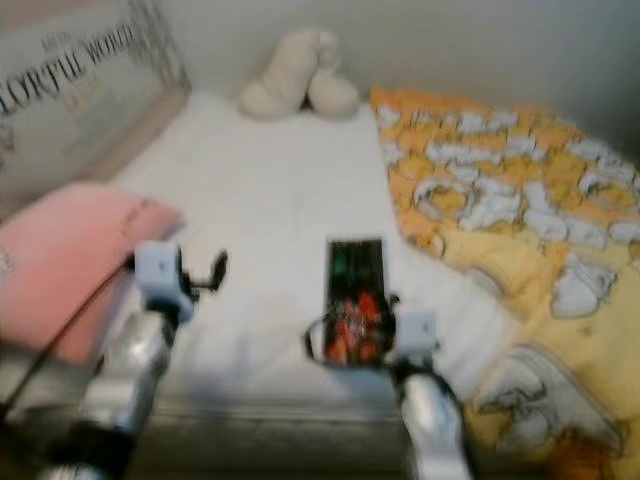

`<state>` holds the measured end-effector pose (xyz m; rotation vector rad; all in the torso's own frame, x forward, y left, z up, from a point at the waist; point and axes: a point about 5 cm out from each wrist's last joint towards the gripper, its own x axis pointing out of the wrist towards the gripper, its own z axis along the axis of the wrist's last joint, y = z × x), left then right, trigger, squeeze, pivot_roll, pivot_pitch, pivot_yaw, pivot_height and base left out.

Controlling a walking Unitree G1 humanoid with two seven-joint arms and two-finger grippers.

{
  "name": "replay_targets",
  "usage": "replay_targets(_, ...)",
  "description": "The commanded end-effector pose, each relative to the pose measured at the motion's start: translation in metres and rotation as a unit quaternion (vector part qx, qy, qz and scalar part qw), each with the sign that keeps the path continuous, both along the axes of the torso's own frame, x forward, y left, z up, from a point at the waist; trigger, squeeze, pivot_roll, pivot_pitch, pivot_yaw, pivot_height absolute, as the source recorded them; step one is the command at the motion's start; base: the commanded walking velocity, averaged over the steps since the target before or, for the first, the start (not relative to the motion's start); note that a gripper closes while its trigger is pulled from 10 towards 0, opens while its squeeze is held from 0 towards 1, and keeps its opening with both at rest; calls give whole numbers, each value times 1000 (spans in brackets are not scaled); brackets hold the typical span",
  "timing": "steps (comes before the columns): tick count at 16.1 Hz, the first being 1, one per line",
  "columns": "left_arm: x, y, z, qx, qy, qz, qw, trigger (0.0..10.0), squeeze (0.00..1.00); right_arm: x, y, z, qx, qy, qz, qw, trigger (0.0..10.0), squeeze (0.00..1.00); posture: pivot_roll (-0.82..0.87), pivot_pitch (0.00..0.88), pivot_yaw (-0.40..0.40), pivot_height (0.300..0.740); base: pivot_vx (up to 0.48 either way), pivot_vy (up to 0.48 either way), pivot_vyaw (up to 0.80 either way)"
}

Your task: Clean up the room

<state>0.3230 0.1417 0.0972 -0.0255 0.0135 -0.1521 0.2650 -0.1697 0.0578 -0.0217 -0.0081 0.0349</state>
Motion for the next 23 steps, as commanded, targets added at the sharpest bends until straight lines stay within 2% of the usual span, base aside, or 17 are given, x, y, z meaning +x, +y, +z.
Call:
replay_targets(1,-9,10,-6,12,10,5,1000,10000,0,6,-9,21,2,-45,-21,999,0,0,80,0,3,740,0,480,0)
replay_targets(4,-17,10,-15,20,21,-1,1000,10000,0,10,-17,38,-13,-69,-11,997,0,0,76,0,1,740,0,480,0)
replay_targets(6,-12,-13,-4,-2,4,-43,999,10000,0,18,-11,43,-5,-72,0,997,0,0,82,0,-7,740,0,480,0)
replay_targets(7,-11,-15,-4,-1,7,-43,999,10000,0,19,-8,43,-5,-72,6,997,0,0,82,0,-8,740,0,480,0)
replay_targets(8,-8,-15,-6,14,16,-30,999,10000,0,19,-4,42,-4,-68,15,998,0,0,83,0,-12,740,0,0,0)
replay_targets(10,-5,-12,-1,6,8,-24,1000,10000,0,18,1,39,4,-59,22,998,0,0,84,0,-15,740,0,0,0)
replay_targets(11,-3,-9,4,-32,0,-6,999,10000,0,18,2,36,5,-53,24,998,0,0,82,0,-14,740,480,0,0)
replay_targets(14,0,-10,9,-12,-10,2,1000,10000,0,21,5,35,9,-49,26,998,0,0,80,0,-11,740,480,0,0)
replay_targets(18,1,-10,8,-17,-5,2,1000,10000,0,22,7,34,10,-46,29,998,0,0,80,0,-11,740,480,0,0)
replay_targets(20,2,-8,7,-21,-3,11,1000,10000,0,23,5,34,9,-44,29,999,0,0,80,0,-12,740,480,0,0)
replay_targets(21,3,-4,2,-61,24,31,997,10000,0,24,5,34,8,-45,30,999,0,0,80,0,-12,740,480,0,0)
replay_targets(23,5,-1,2,-53,22,33,998,10000,0,26,3,35,7,-45,30,998,0,0,83,0,-15,740,480,0,0)
